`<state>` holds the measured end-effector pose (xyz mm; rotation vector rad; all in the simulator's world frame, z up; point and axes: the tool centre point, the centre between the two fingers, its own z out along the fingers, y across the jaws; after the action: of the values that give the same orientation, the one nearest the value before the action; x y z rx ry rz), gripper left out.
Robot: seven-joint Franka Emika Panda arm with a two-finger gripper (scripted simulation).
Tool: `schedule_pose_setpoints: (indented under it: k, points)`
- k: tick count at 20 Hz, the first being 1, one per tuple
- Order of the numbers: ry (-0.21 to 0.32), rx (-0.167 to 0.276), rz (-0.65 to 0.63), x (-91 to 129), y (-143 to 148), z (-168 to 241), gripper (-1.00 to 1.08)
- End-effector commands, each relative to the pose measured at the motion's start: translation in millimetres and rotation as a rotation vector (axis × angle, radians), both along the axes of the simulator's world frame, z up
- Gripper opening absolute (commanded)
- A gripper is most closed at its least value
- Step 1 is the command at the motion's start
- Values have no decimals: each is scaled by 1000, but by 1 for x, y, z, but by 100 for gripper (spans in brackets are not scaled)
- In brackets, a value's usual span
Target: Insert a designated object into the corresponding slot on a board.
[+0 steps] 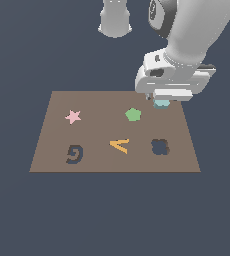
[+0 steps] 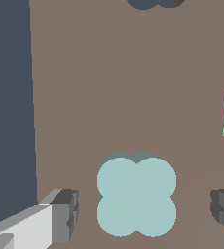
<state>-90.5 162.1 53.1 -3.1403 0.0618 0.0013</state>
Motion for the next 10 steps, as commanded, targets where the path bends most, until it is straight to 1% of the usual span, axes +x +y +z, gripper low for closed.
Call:
schedule_pose_setpoints:
  k: [1,6,10]
  points:
    - [-1,0,-2,-1,4,-3,100]
    - [0,0,0,-1,4,-4,100]
    - [0,-1,-1,-1,4,-15,100]
